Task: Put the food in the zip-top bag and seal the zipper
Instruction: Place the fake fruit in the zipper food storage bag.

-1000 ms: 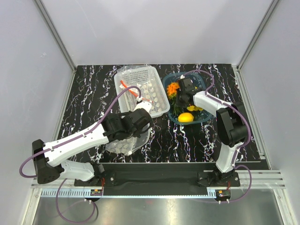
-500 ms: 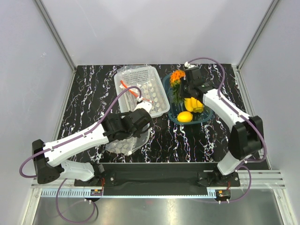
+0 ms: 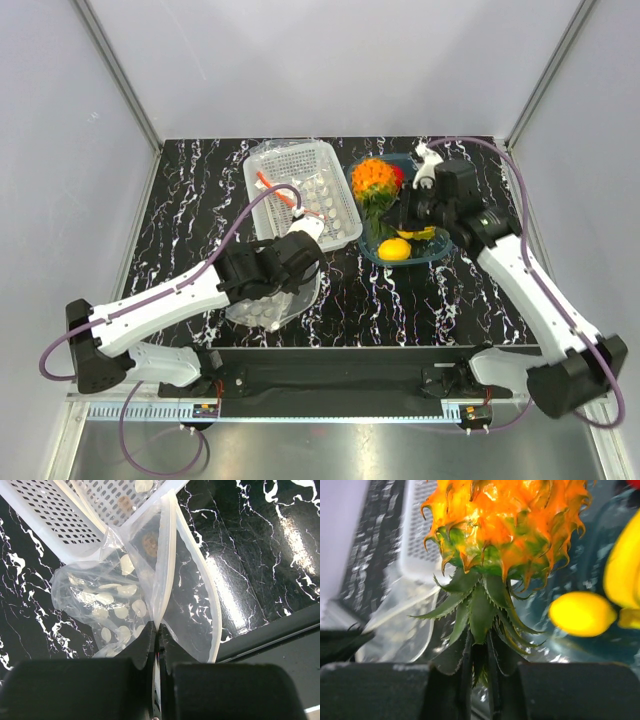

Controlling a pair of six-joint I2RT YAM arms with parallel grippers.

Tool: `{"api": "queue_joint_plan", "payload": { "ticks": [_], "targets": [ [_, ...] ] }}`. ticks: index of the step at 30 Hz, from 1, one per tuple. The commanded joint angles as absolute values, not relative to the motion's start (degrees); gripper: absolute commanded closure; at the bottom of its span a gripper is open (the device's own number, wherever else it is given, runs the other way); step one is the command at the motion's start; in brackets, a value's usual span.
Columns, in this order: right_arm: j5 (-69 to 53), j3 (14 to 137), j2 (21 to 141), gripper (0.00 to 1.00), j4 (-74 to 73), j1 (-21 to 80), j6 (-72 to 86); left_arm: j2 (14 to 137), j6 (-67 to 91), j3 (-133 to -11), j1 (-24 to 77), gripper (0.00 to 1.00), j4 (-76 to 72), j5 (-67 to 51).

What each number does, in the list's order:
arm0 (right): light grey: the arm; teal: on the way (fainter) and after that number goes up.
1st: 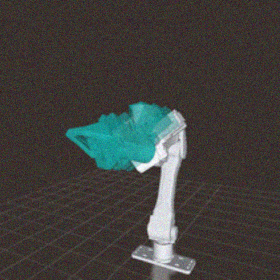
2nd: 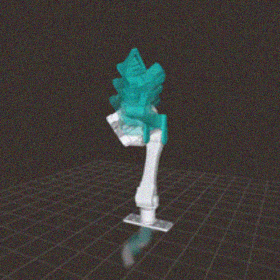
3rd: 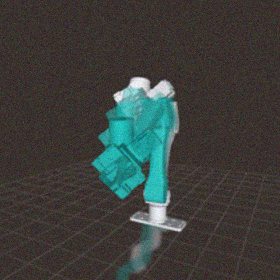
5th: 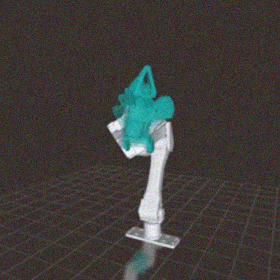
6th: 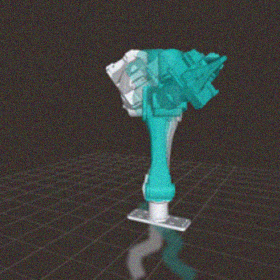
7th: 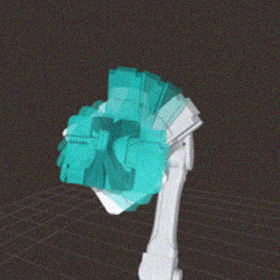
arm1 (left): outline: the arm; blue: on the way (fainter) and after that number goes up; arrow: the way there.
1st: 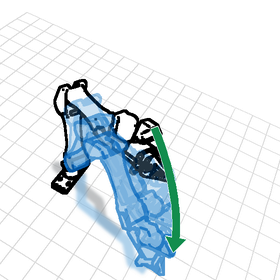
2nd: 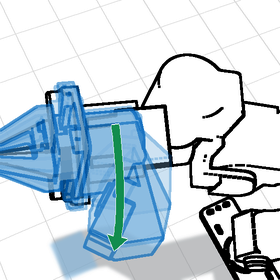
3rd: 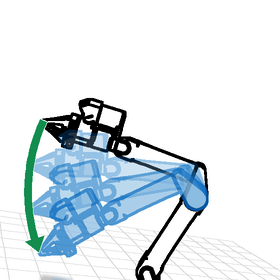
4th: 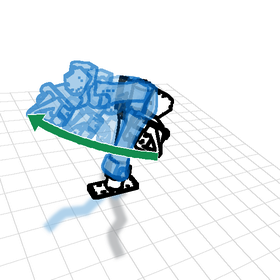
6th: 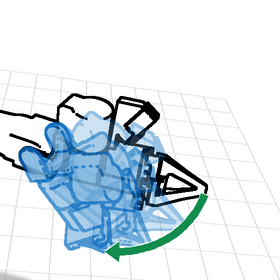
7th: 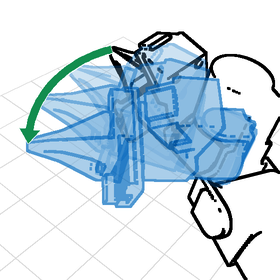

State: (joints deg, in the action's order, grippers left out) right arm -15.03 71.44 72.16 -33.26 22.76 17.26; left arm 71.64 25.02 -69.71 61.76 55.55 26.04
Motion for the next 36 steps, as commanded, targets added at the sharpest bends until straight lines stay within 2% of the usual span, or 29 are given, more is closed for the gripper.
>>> {"api": "queue_joint_plan", "payload": {
  "ticks": [1, 4, 11, 19, 36],
  "targets": [
    [-25.11, 67.07, 63.93, 1.0, -34.01, 23.99, 19.68, 69.35, 23.91, -70.14, 61.52, 1.0, 52.65, 25.4],
    [-28.29, 63.73, 59.7, 1.0, -35.85, 26.35, 21.27, 69.52, 23.73, -70.66, 61.52, 1.0, 51.77, 24.96],
    [-26.1, 56.43, 53.09, 1.0, -36.48, 38.39, 26.1, 72.24, 23.47, -72.6, 61.52, 1.0, 52.12, 25.22],
    [-31.01, 47.73, 46.41, 1.0, -29.89, 42.63, 33.13, 72.42, 23.99, -72.86, 61.44, 1.0, 51.94, 25.4],
    [-31.65, 46.76, 55.97, 1.0, -17.06, 48.25, 36.83, 68.82, 23.82, -73.21, 61.44, 1.0, 50.18, 20.39]
  ]
}}
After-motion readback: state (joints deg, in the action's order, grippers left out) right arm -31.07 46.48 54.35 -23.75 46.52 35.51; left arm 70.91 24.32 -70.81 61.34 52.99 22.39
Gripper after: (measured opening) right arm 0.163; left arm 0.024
